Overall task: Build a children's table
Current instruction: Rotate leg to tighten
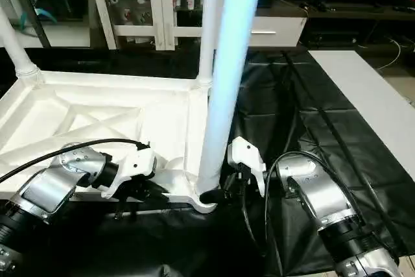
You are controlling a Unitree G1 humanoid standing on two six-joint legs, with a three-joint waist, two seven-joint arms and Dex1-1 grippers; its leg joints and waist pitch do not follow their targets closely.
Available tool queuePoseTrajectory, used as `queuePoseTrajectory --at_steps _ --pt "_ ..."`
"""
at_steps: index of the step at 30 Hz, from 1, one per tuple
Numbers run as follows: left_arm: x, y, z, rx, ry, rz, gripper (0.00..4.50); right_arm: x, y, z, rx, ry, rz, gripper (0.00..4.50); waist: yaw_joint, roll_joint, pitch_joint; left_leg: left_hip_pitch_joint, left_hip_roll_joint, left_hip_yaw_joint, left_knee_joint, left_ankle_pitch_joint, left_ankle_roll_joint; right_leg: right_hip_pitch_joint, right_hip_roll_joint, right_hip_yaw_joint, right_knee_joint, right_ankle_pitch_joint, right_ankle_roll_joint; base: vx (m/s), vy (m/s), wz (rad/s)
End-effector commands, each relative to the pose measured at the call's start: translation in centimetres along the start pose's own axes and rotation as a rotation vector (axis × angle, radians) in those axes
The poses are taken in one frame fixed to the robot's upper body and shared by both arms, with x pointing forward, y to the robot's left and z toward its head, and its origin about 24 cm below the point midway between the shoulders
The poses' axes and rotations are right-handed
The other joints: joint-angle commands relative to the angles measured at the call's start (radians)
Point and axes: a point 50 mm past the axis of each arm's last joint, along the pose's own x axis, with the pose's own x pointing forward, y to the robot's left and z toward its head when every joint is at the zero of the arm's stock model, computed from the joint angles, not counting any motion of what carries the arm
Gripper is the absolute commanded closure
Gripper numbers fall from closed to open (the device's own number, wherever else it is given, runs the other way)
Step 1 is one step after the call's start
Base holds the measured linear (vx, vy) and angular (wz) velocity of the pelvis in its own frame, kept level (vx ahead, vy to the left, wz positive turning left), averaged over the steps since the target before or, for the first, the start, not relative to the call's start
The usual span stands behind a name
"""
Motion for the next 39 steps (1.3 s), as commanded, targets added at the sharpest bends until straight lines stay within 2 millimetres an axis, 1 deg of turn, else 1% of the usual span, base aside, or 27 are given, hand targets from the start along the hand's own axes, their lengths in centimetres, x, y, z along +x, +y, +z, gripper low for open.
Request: queuePoseTrajectory --at_steps 1,4,8,9,10,11,16,17,18,20,21,22,23,24,25,26,27,28,29,30,31,32,33,34,35,38,39 --pt "1.8 -0.8 -1.3 -0.047 0.058 -0.038 4.50 0.3 -0.5 -1.5 0.067 0.033 -0.095 2.30 0.000 0.004 -0.042 0.014 0.081 -0.041 -0.072 -0.152 0.046 0.032 -0.094 0.058 -0.071 -0.037 -0.268 0.000 0.000 0.00" --pt "2.2 0.3 -0.9 -0.064 0.028 0.062 4.50 0.7 -1.3 -2.2 0.127 0.016 -0.225 2.34 -0.006 0.003 -0.025 0.033 0.081 -0.047 -0.086 -0.328 -0.019 0.024 -0.102 0.062 -0.103 -0.335 -0.221 0.000 0.000 0.00" --pt "3.0 2.0 0.3 -0.117 -0.032 0.210 4.50 2.0 -1.7 -3.6 0.254 0.018 -0.373 2.38 -0.018 0.002 -0.014 0.041 0.080 -0.063 -0.095 -0.441 -0.061 0.016 -0.106 0.056 -0.127 -0.564 -0.134 -0.051 0.011 -0.07" --pt "3.2 2.3 0.5 -0.122 -0.042 0.228 4.50 2.4 -1.8 -3.8 0.282 0.010 -0.402 2.38 -0.025 0.005 -0.014 0.049 0.078 -0.071 -0.097 -0.489 -0.073 0.014 -0.108 0.048 -0.137 -0.616 -0.109 -0.066 0.029 -0.13" --pt "3.3 2.5 0.7 -0.124 -0.047 0.251 4.50 2.7 -1.9 -3.9 0.295 0.009 -0.427 2.38 -0.029 0.005 -0.014 0.050 0.077 -0.075 -0.099 -0.506 -0.077 0.016 -0.107 0.043 -0.139 -0.623 -0.099 -0.049 0.039 -0.19" --pt "3.4 2.7 0.9 -0.124 -0.050 0.269 4.50 2.9 -1.9 -4.0 0.302 0.008 -0.445 2.39 -0.037 0.006 -0.019 0.038 0.078 -0.086 -0.107 -0.521 -0.082 0.028 -0.109 0.040 -0.137 -0.598 -0.082 -0.049 0.039 -0.19" --pt "4.2 4.7 2.2 -0.154 -0.054 0.448 4.50 5.5 -3.1 -5.0 0.451 0.024 -0.774 2.40 -0.051 0.012 -0.013 0.041 0.074 -0.093 -0.116 -0.578 -0.095 0.017 -0.105 0.036 -0.145 -0.555 -0.088 -0.035 0.032 -0.12" --pt "4.2 4.7 2.2 -0.154 -0.054 0.448 4.50 5.5 -3.1 -5.0 0.451 0.024 -0.774 2.40 -0.057 0.021 -0.013 0.059 0.070 -0.095 -0.110 -0.635 -0.107 0.008 -0.102 0.023 -0.155 -0.576 -0.085 -0.060 0.030 -0.10" --pt "4.4 5.3 2.5 -0.167 -0.053 0.513 4.50 6.1 -3.5 -5.1 0.496 0.027 -0.882 2.40 -0.071 0.027 -0.012 0.057 0.071 -0.103 -0.116 -0.687 -0.107 0.018 -0.098 0.008 -0.157 -0.557 -0.077 -0.055 0.039 -0.13" --pt "4.5 5.6 2.6 -0.169 -0.045 0.553 4.50 6.6 -3.8 -5.1 0.542 0.020 -0.958 2.41 -0.077 0.034 -0.010 0.052 0.075 -0.110 -0.132 -0.763 -0.119 0.028 -0.089 -0.009 -0.151 -0.507 -0.065 0.000 0.000 0.00" --pt "4.6 5.9 2.8 -0.164 -0.037 0.586 4.50 7.4 -4.1 -4.9 0.591 0.009 -1.029 2.41 -0.080 0.036 -0.010 0.051 0.077 -0.109 -0.138 -0.786 -0.121 0.030 -0.087 -0.012 -0.146 -0.490 -0.066 0.000 0.000 0.00" --pt "4.8 6.2 2.9 -0.157 -0.031 0.608 4.50 8.2 -4.3 -4.6 0.623 0.005 -1.080 2.41 -0.081 0.052 -0.008 0.053 0.077 -0.101 -0.155 -0.830 -0.126 0.032 -0.075 -0.023 -0.136 -0.462 -0.069 0.000 0.000 0.00" --pt "5.0 6.4 3.1 -0.148 -0.031 0.628 4.50 9.1 -4.4 -4.2 0.639 0.003 -1.121 2.41 -0.084 0.051 -0.004 0.033 0.083 -0.086 -0.185 -0.870 -0.126 0.046 -0.060 -0.034 -0.103 -0.431 -0.077 0.000 0.000 0.00" --pt "5.0 6.4 3.1 -0.142 -0.034 0.633 4.50 9.6 -4.4 -3.9 0.633 -0.008 -1.120 2.41 -0.055 0.059 -0.003 -0.032 0.098 -0.055 -0.255 -0.918 -0.135 0.099 -0.033 -0.025 0.030 -0.301 -0.083 -0.084 -0.032 0.13" --pt "5.0 6.4 3.1 -0.142 -0.034 0.633 4.50 9.6 -4.4 -3.9 0.633 -0.008 -1.120 2.41 -0.021 0.057 -0.009 -0.048 0.092 -0.024 -0.276 -0.906 -0.132 0.106 -0.020 -0.015 0.078 -0.237 -0.071 0.011 -0.115 0.20" --pt "5.1 6.5 3.2 -0.133 -0.032 0.632 4.50 10.2 -4.5 -3.3 0.638 -0.053 -1.090 2.41 -0.037 -0.007 -0.026 0.049 0.058 -0.004 -0.194 -0.688 -0.121 0.011 -0.060 0.046 -0.018 -0.421 -0.053 0.011 -0.115 0.20" --pt "5.1 6.5 3.2 -0.126 -0.030 0.631 4.50 10.8 -4.5 -2.6 0.638 -0.104 -1.044 2.41 -0.024 -0.009 -0.018 0.119 0.035 -0.060 0.042 -0.372 -0.041 -0.081 -0.220 0.100 -0.205 -0.811 -0.075 0.060 -0.117 -0.09" --pt "5.1 6.5 3.1 -0.124 -0.029 0.631 4.50 11.0 -4.5 -2.2 0.636 -0.127 -1.023 2.41 -0.026 -0.035 -0.022 0.045 0.035 -0.074 0.026 -0.195 0.003 -0.009 -0.222 0.112 -0.196 -0.833 -0.059 0.064 -0.022 -0.48" --pt "5.0 6.5 3.0 -0.116 -0.026 0.624 4.50 11.2 -4.7 -1.1 0.559 -0.177 -0.975 2.41 -0.008 -0.013 -0.019 -0.043 0.049 -0.097 -0.046 -0.053 -0.018 0.068 -0.176 0.060 -0.139 -0.680 -0.074 0.064 -0.022 -0.48" --pt "4.9 6.5 2.8 -0.114 -0.023 0.621 4.50 11.1 -4.7 -0.5 0.528 -0.216 -0.939 2.41 -0.005 0.015 -0.039 -0.012 0.068 -0.095 -0.098 -0.085 -0.060 0.044 -0.092 0.020 -0.099 -0.358 -0.078 0.062 0.027 -0.27" --pt "4.9 6.4 2.6 -0.109 -0.020 0.616 4.50 10.9 -4.8 -0.3 0.507 -0.235 -0.924 2.07 -0.016 0.013 -0.041 0.007 0.078 -0.091 -0.100 -0.165 -0.063 0.024 -0.075 0.017 -0.085 -0.270 -0.090 0.000 0.000 0.00" --pt "4.8 6.4 2.5 -0.105 -0.016 0.610 4.50 10.7 -4.8 -0.1 0.487 -0.250 -0.911 1.86 -0.020 0.020 -0.039 0.024 0.079 -0.084 -0.104 -0.297 -0.079 0.016 -0.081 0.029 -0.087 -0.210 -0.137 0.000 0.000 0.00" --pt "4.8 6.3 2.3 -0.104 -0.011 0.606 4.50 10.3 -4.9 0.1 0.457 -0.259 -0.904 1.73 -0.023 0.023 -0.035 0.028 0.077 -0.079 -0.106 -0.357 -0.085 0.011 -0.081 0.035 -0.093 -0.227 -0.157 0.000 0.000 0.00" --pt "4.7 6.3 2.2 -0.101 -0.008 0.598 4.50 9.9 -5.1 0.1 0.434 -0.265 -0.908 1.71 -0.025 0.013 -0.033 0.031 0.065 -0.070 -0.104 -0.418 -0.078 0.011 -0.083 0.040 -0.107 -0.294 -0.164 0.000 0.000 0.00" --pt "4.6 6.2 2.1 -0.100 -0.006 0.588 4.50 9.3 -5.2 0.2 0.417 -0.275 -0.904 1.64 -0.023 0.010 -0.035 0.024 0.062 -0.068 -0.105 -0.393 -0.059 0.018 -0.091 0.043 -0.115 -0.338 -0.153 0.000 0.000 0.00" --pt "4.4 5.9 1.7 -0.099 0.003 0.559 4.50 8.0 -5.4 0.4 0.363 -0.291 -0.880 1.31 -0.014 0.011 -0.038 0.009 0.065 -0.059 -0.105 -0.240 -0.019 0.027 -0.095 0.044 -0.117 -0.290 -0.141 0.000 0.000 0.00" --pt "4.3 5.8 1.5 -0.098 0.009 0.548 4.50 7.5 -5.5 0.5 0.342 -0.296 -0.858 1.26 -0.013 0.012 -0.039 0.007 0.067 -0.059 -0.105 -0.226 -0.019 0.029 -0.095 0.043 -0.114 -0.278 -0.143 0.000 0.000 0.00"
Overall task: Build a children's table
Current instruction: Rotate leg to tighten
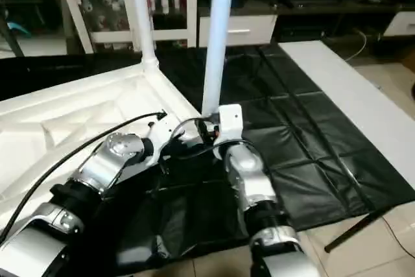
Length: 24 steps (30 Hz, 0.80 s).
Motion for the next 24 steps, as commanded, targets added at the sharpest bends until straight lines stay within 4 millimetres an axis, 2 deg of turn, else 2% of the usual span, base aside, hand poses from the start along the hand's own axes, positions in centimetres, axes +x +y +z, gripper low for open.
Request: queuePoseTrajectory --at_steps 1,2,4,5,6,7,8,9,10,11,12,13,14,15,16,18,24 --pt "0.0 -0.8 -1.2 0.033 0.040 -0.062 4.50 -0.5 0.5 -0.1 -0.022 0.020 0.140 1.19 0.007 -0.001 -0.037 -0.006 0.057 -0.011 -0.065 -0.214 0.028 0.034 -0.079 0.066 -0.108 -0.256 -0.152 0.000 0.000 0.00" --pt "-0.2 -0.9 -1.3 0.040 0.044 -0.083 4.50 -0.9 0.3 0.1 -0.037 0.022 0.193 1.10 0.008 0.002 -0.038 -0.008 0.057 -0.010 -0.063 -0.202 0.031 0.033 -0.078 0.066 -0.102 -0.230 -0.159 0.000 0.000 0.00" --pt "-0.5 -1.2 -1.6 0.050 0.052 -0.149 4.50 -1.8 0.0 0.5 -0.093 0.045 0.329 0.93 0.011 0.000 -0.039 -0.009 0.056 -0.008 -0.061 -0.173 0.046 0.039 -0.072 0.062 -0.098 -0.176 -0.166 0.000 0.000 0.00" --pt "-0.7 -1.6 -1.7 0.053 0.055 -0.206 4.50 -2.5 -0.1 0.5 -0.134 0.066 0.409 0.85 0.012 0.003 -0.041 -0.011 0.058 -0.006 -0.060 -0.157 0.057 0.039 -0.073 0.060 -0.095 -0.146 -0.171 0.000 0.000 0.00" --pt "-0.9 -1.8 -1.9 0.051 0.061 -0.243 4.50 -3.0 -0.2 0.5 -0.165 0.082 0.461 0.66 0.015 0.007 -0.045 -0.007 0.062 -0.004 -0.056 -0.126 0.063 0.043 -0.071 0.057 -0.090 -0.094 -0.179 0.050 0.022 -0.02" --pt "-1.2 -2.2 -2.0 0.072 0.056 -0.305 4.50 -3.4 -0.4 0.4 -0.202 0.104 0.504 0.59 0.015 0.008 -0.049 -0.008 0.062 -0.002 -0.049 -0.081 0.071 0.043 -0.069 0.057 -0.078 -0.003 -0.197 0.067 0.033 -0.03" --pt "-1.9 -3.1 -2.5 0.099 0.058 -0.439 4.50 -4.3 -0.7 0.3 -0.256 0.144 0.569 0.59 0.013 0.007 -0.049 -0.010 0.062 -0.001 -0.047 -0.063 0.078 0.043 -0.067 0.057 -0.073 0.040 -0.208 0.067 0.033 -0.03" --pt "-2.1 -3.3 -2.6 0.101 0.060 -0.459 4.50 -4.4 -0.8 0.2 -0.262 0.150 0.577 0.49 0.012 0.010 -0.051 -0.009 0.062 -0.003 -0.045 -0.048 0.086 0.043 -0.066 0.054 -0.065 0.101 -0.228 0.066 0.034 -0.03" --pt "-2.8 -4.0 -3.1 0.108 0.077 -0.564 4.50 -5.0 -1.1 0.1 -0.288 0.182 0.623 0.49 0.009 0.010 -0.050 -0.009 0.061 -0.001 -0.044 -0.050 0.088 0.042 -0.063 0.054 -0.065 0.119 -0.238 0.060 0.027 0.00" --pt "-3.0 -4.1 -3.2 0.109 0.081 -0.582 4.50 -5.1 -1.1 0.1 -0.292 0.188 0.631 0.37 0.010 0.011 -0.054 -0.002 0.060 0.002 -0.039 -0.047 0.093 0.041 -0.063 0.055 -0.060 0.158 -0.258 0.060 0.027 0.00" --pt "-3.3 -4.4 -3.5 0.110 0.093 -0.626 4.50 -5.5 -1.3 0.0 -0.300 0.204 0.654 0.37 0.009 0.010 -0.051 -0.004 0.057 0.005 -0.037 -0.037 0.104 0.042 -0.060 0.054 -0.059 0.178 -0.269 0.000 0.000 0.00" --pt "-3.3 -4.4 -3.5 0.110 0.093 -0.626 4.50 -5.5 -1.3 0.0 -0.300 0.204 0.654 0.24 0.014 0.014 -0.053 0.002 0.059 0.006 -0.035 -0.041 0.106 0.039 -0.062 0.054 -0.060 0.177 -0.273 0.000 0.000 0.00" --pt "-3.7 -4.7 -3.8 0.106 0.107 -0.655 4.50 -6.1 -1.4 0.0 -0.307 0.232 0.705 0.24 0.019 0.013 -0.052 0.010 0.061 0.012 -0.035 -0.061 0.111 0.031 -0.061 0.056 -0.062 0.162 -0.281 0.000 0.000 0.00" --pt "-4.0 -4.8 -3.9 0.100 0.110 -0.670 4.50 -6.5 -1.5 0.0 -0.321 0.253 0.746 0.24 0.026 0.009 -0.050 0.007 0.064 0.012 -0.037 -0.077 0.110 0.035 -0.063 0.056 -0.062 0.137 -0.278 0.000 0.000 0.00" --pt "-4.3 -4.9 -4.0 0.095 0.116 -0.694 4.50 -7.1 -1.6 0.1 -0.330 0.277 0.792 0.24 0.023 0.007 -0.048 0.000 0.063 0.011 -0.040 -0.080 0.109 0.041 -0.062 0.054 -0.061 0.121 -0.272 0.000 0.000 0.00" --pt "-4.7 -5.0 -4.1 0.093 0.127 -0.717 4.50 -7.3 -1.5 0.4 -0.325 0.281 0.820 0.24 0.024 0.012 -0.045 0.001 0.067 0.009 -0.045 -0.119 0.090 0.040 -0.067 0.055 -0.068 0.036 -0.250 0.000 0.000 0.00" --pt "-5.2 -4.9 -4.2 0.096 0.140 -0.719 4.50 -7.9 -1.6 0.5 -0.339 0.323 0.886 0.24 0.022 0.006 -0.038 0.003 0.066 0.009 -0.052 -0.185 0.053 0.038 -0.072 0.061 -0.082 -0.098 -0.227 0.000 0.000 0.00"
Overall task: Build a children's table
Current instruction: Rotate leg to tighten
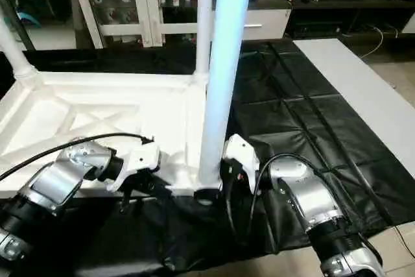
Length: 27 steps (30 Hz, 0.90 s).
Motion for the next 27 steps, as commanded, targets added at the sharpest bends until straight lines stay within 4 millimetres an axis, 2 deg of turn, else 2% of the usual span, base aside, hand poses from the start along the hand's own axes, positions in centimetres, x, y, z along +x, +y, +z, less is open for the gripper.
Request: queuePoseTrajectory --at_steps 1,3,7,9,11,15,17,22,27 --pt "2.00 -1.69 -1.67 -0.054 0.071 -0.136 4.50 0.07 0.15 0.43 -0.018 0.005 0.027 0.24 -0.003 -0.003 -0.035 0.011 0.053 -0.015 -0.072 -0.188 0.038 0.032 -0.070 0.057 -0.072 -0.104 -0.214 0.000 0.000 0.00" --pt "1.86 -1.69 -1.68 -0.055 0.076 -0.133 4.50 -0.06 0.18 0.45 -0.014 0.010 0.037 0.24 -0.004 -0.003 -0.039 0.013 0.053 -0.016 -0.072 -0.181 0.031 0.033 -0.070 0.057 -0.071 -0.104 -0.209 0.000 0.000 0.00" --pt "1.82 -1.74 -1.61 -0.057 0.077 -0.129 4.50 -0.14 0.22 0.38 -0.009 0.019 0.046 0.24 -0.004 -0.004 -0.044 0.011 0.051 -0.015 -0.065 -0.121 0.048 0.035 -0.067 0.055 -0.061 -0.009 -0.223 0.000 0.000 0.00" --pt "1.84 -1.77 -1.60 -0.058 0.079 -0.129 4.50 -0.13 0.29 0.33 -0.005 0.023 0.053 0.57 -0.004 -0.003 -0.044 0.010 0.049 -0.014 -0.062 -0.098 0.061 0.035 -0.066 0.054 -0.058 0.026 -0.233 0.000 0.000 0.00" --pt "1.88 -1.78 -1.56 -0.057 0.079 -0.126 4.50 -0.12 0.39 0.23 -0.003 0.027 0.061 0.62 -0.003 -0.004 -0.044 0.010 0.049 -0.013 -0.061 -0.102 0.065 0.036 -0.067 0.054 -0.059 0.016 -0.234 0.000 0.000 0.00" --pt "1.92 -1.78 -1.55 -0.057 0.080 -0.124 4.50 -0.11 0.44 0.05 0.001 0.032 0.064 1.03 -0.003 -0.003 -0.043 0.011 0.051 -0.014 -0.063 -0.123 0.058 0.036 -0.067 0.054 -0.062 -0.024 -0.229 0.000 0.000 0.00" --pt "1.92 -1.80 -1.58 -0.057 0.084 -0.122 4.50 -0.12 0.43 -0.08 0.002 0.039 0.064 1.09 -0.003 -0.004 -0.044 0.011 0.050 -0.014 -0.062 -0.115 0.059 0.036 -0.067 0.054 -0.060 -0.010 -0.231 0.000 0.000 0.00" --pt "1.90 -1.83 -1.64 -0.059 0.090 -0.121 4.50 -0.12 0.41 -0.11 0.008 0.037 0.065 1.64 -0.003 -0.004 -0.045 0.011 0.049 -0.014 -0.060 -0.101 0.065 0.037 -0.066 0.054 -0.058 0.011 -0.236 0.000 0.000 0.00" --pt "1.88 -1.87 -1.81 -0.065 0.099 -0.122 4.50 0.04 0.02 -0.16 0.022 0.008 0.020 1.73 -0.003 -0.004 -0.046 0.010 0.049 -0.014 -0.058 -0.093 0.069 0.037 -0.066 0.053 -0.056 0.017 -0.241 0.000 0.000 0.00"
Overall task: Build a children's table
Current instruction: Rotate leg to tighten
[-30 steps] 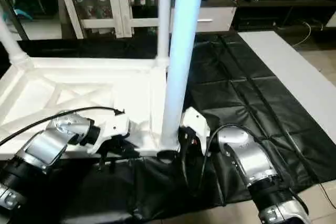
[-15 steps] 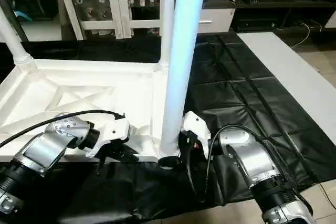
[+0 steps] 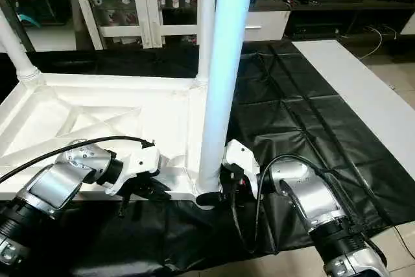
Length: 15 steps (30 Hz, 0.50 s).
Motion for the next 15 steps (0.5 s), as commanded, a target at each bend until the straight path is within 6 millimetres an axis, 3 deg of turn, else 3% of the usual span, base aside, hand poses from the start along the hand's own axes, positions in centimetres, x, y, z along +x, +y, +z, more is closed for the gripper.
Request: queuePoseTrajectory --at_steps 1,4,5,8,10,11,14,15 --pt "2.0 -1.6 -1.8 -0.056 0.085 -0.112 4.50 0.0 -0.5 0.0 0.022 -0.029 -0.062 1.75 -0.001 -0.002 -0.045 0.008 0.049 -0.015 -0.059 -0.095 0.068 0.035 -0.066 0.053 -0.057 0.015 -0.241 0.000 0.000 0.00" --pt "2.1 -1.1 -1.7 -0.078 0.061 -0.060 4.50 0.4 -1.7 -0.1 0.071 -0.084 -0.213 1.76 -0.009 -0.002 -0.038 0.010 0.049 -0.015 -0.067 -0.162 0.042 0.031 -0.068 0.054 -0.068 -0.074 -0.235 0.000 0.000 0.00" --pt "2.4 -0.4 -1.4 -0.095 0.034 0.013 4.50 0.9 -2.3 -0.5 0.109 -0.102 -0.312 1.76 -0.016 -0.007 -0.030 0.010 0.047 -0.018 -0.076 -0.233 0.011 0.029 -0.071 0.055 -0.081 -0.211 -0.208 0.000 0.000 0.00" --pt "3.0 0.8 -1.0 -0.143 -0.001 0.130 4.50 1.8 -2.7 -1.3 0.198 -0.114 -0.444 1.77 -0.022 -0.008 -0.028 0.019 0.047 -0.020 -0.079 -0.290 -0.020 0.022 -0.074 0.058 -0.094 -0.335 -0.172 -0.056 -0.004 -0.01" --pt "3.2 1.4 -0.8 -0.162 -0.013 0.187 4.50 2.5 -2.8 -1.7 0.240 -0.110 -0.499 1.77 -0.028 -0.007 -0.028 0.013 0.047 -0.027 -0.084 -0.306 -0.032 0.025 -0.074 0.055 -0.097 -0.375 -0.146 -0.056 0.008 -0.08" --pt "3.5 2.0 -0.6 -0.184 -0.030 0.248 4.50 3.1 -2.9 -2.0 0.283 -0.111 -0.571 1.78 -0.033 -0.006 -0.026 0.013 0.046 -0.028 -0.086 -0.333 -0.034 0.020 -0.074 0.055 -0.104 -0.417 -0.124 -0.052 0.012 -0.09" --pt "4.0 3.5 0.3 -0.241 -0.065 0.405 4.50 4.6 -3.3 -3.1 0.424 -0.099 -0.798 1.78 -0.034 -0.006 -0.028 0.020 0.046 -0.031 -0.086 -0.345 -0.054 0.012 -0.077 0.056 -0.109 -0.430 -0.117 0.000 0.000 0.00" --pt "4.1 3.8 0.4 -0.250 -0.071 0.437 4.50 4.8 -3.4 -3.4 0.457 -0.094 -0.853 1.78 -0.036 -0.005 -0.028 0.018 0.045 -0.033 -0.089 -0.350 -0.059 0.014 -0.076 0.055 -0.108 -0.430 -0.110 0.000 0.000 0.00"
